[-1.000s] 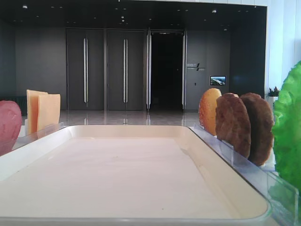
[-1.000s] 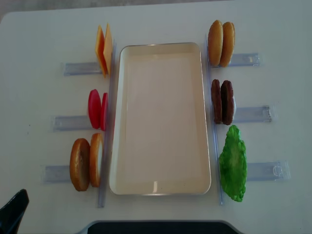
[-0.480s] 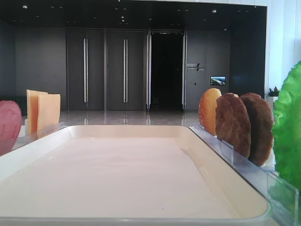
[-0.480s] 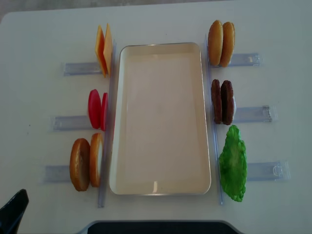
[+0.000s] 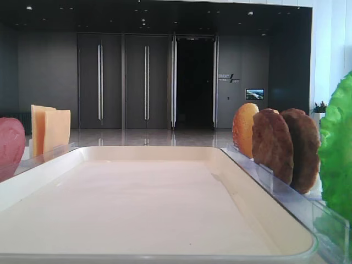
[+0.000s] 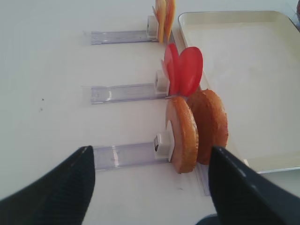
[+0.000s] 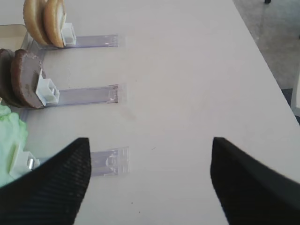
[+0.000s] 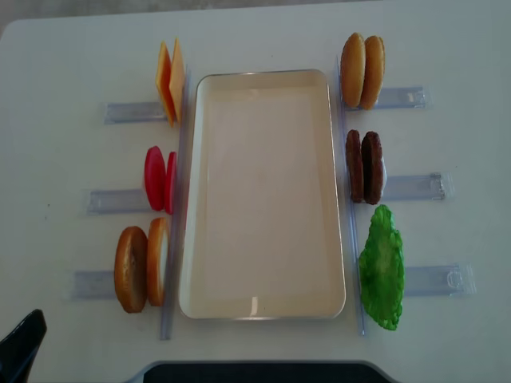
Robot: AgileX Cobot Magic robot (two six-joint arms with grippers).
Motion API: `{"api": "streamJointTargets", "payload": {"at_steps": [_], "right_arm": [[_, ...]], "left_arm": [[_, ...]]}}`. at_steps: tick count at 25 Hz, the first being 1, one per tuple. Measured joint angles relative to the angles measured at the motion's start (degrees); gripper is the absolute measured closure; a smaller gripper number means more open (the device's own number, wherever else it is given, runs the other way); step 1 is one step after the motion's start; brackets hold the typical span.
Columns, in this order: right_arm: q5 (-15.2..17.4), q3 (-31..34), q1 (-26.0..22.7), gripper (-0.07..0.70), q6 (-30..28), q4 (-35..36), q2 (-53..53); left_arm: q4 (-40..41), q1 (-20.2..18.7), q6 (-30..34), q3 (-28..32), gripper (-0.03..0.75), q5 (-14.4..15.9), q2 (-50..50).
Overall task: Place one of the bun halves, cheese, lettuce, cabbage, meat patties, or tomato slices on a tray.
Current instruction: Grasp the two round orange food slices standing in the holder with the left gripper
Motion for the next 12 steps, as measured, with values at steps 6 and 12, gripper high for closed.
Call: {"api": "streamJointTargets", "payload": {"at_steps": [6, 12], "right_arm": [[0.0, 0.0, 0.0, 0.097, 0.0, 0.0, 0.0], [0.0, 0.0, 0.0, 0.097, 0.0, 0.0, 0.0]], "left_arm": [[0.2, 0.0, 0.0, -1.3, 0.139, 2.4, 0.9], [0.9, 0.0, -1.1, -7.0, 0.139, 8.2, 10.9]]}}
